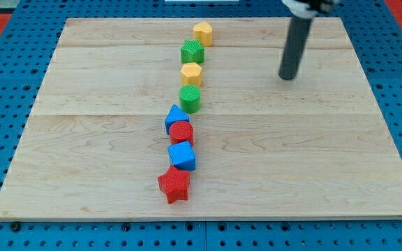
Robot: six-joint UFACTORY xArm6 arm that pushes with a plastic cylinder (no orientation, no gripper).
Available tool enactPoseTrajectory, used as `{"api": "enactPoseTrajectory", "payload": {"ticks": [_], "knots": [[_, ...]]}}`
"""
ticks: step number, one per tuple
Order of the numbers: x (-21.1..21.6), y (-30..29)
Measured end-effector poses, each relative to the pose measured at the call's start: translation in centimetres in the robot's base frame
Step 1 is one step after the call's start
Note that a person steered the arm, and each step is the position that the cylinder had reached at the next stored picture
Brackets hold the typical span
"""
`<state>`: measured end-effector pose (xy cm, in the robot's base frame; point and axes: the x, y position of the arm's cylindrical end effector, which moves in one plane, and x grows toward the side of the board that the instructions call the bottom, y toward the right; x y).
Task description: Move the green circle towards center left
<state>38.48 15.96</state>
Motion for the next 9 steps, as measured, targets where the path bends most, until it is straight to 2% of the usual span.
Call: {"api": "enactPoseTrajectory", "payload": {"ticks": [1, 2, 3, 4, 5, 7, 9], "knots": [[3.5, 0.4], [4.5, 0.4], [4.5, 0.3], [3.5, -3.8], [1.3, -2.3], [2.4, -13.9], [2.7, -22.1]]}}
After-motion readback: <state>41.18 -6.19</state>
